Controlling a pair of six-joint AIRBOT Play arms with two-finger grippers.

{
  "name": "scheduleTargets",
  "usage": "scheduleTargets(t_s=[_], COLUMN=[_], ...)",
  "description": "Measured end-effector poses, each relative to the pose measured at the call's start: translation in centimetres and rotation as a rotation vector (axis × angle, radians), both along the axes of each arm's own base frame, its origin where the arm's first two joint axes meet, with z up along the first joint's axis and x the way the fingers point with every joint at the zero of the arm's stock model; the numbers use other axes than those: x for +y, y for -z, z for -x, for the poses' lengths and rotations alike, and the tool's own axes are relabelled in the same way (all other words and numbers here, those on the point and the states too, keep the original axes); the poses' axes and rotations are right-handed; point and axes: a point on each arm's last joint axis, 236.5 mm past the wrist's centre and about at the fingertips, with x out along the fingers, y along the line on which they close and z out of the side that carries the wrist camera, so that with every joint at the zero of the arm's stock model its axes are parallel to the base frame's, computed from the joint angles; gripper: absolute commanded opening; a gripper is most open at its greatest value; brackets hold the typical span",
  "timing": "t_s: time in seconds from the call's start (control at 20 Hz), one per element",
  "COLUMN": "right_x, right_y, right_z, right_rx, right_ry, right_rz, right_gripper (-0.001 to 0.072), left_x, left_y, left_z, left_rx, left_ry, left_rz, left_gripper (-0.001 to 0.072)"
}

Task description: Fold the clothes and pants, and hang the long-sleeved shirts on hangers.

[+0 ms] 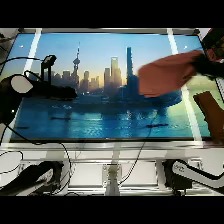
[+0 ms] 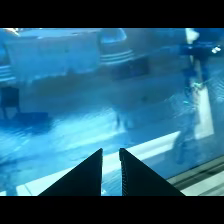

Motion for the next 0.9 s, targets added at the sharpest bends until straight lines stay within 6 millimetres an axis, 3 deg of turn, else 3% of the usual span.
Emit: scheduleTargets(t_s=[0.15, 0.3, 0.45, 0.55, 0.65, 0.85, 0.9], right_x=[-9.0, -16.9, -21.9, -23.3, -23.3, -22.3, -22.3], right_y=[-1.7, -3.2, -3.7, -2.5, -0.3, 3.8, 4.2], right_z=[5.5, 13.7, 22.8, 28.1, 31.7, 35.4, 35.7], right_rx=[0.008, 0.03, 0.092, 0.167, 0.25, 0.377, 0.384], right_ry=[0.237, 0.495, 0.733, 0.848, 0.916, 0.967, 0.976], right_rz=[-0.005, 0.004, 0.018, -0.001, -0.046, -0.12, -0.125], right_gripper=[0.0018, 0.0018, 0.0018, 0.0018, 0.0019, 0.002, 0.0055], left_x=[0.6, 0.8, 0.9, 0.9, 0.9, 1.0, 0.9], left_y=[0.2, 0.3, 0.4, 0.4, 0.4, 0.3, 0.3], left_z=[-0.1, -0.1, -0.2, -0.2, -0.2, -0.3, -0.2], left_rx=[-0.004, -0.005, -0.006, -0.007, -0.008, -0.011, -0.011], left_ry=[-0.002, -0.002, -0.002, -0.002, -0.003, -0.004, -0.003], left_rz=[-0.026, -0.038, -0.043, -0.045, -0.045, -0.045, -0.045], left_gripper=[0.0127, 0.0128, 0.0128, 0.0128, 0.0127, 0.0127, 0.0127])
